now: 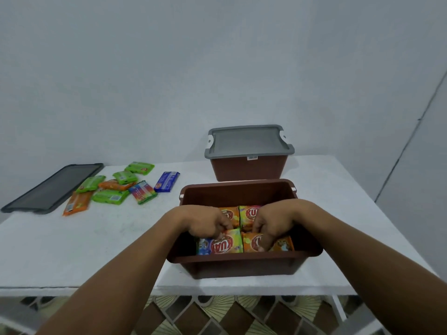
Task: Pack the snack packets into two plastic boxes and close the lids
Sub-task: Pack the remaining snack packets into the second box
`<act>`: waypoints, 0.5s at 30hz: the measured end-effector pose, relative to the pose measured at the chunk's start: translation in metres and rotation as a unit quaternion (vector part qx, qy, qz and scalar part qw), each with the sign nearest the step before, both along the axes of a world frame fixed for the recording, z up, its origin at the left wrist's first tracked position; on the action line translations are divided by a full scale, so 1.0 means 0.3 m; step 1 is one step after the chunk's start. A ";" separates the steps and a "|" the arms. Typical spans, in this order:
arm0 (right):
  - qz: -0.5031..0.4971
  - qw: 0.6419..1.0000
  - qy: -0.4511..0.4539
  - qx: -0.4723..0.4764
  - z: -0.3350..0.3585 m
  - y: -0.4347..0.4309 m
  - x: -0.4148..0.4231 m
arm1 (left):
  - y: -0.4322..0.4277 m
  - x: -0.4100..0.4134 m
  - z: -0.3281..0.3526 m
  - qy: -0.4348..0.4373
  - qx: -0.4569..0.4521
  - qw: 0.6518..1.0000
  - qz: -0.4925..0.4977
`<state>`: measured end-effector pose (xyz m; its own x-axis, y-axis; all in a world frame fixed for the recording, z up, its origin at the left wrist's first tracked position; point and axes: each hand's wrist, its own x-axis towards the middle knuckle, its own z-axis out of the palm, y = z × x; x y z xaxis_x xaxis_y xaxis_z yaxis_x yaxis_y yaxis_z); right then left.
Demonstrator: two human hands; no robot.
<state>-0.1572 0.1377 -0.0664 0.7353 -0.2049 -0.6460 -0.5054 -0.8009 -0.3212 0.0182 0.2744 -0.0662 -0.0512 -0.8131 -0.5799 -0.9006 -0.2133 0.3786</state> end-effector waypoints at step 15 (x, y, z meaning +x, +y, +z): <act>0.001 0.999 0.037 0.019 -0.010 0.008 0.013 | -0.036 0.007 0.010 0.024 0.082 0.996 -0.017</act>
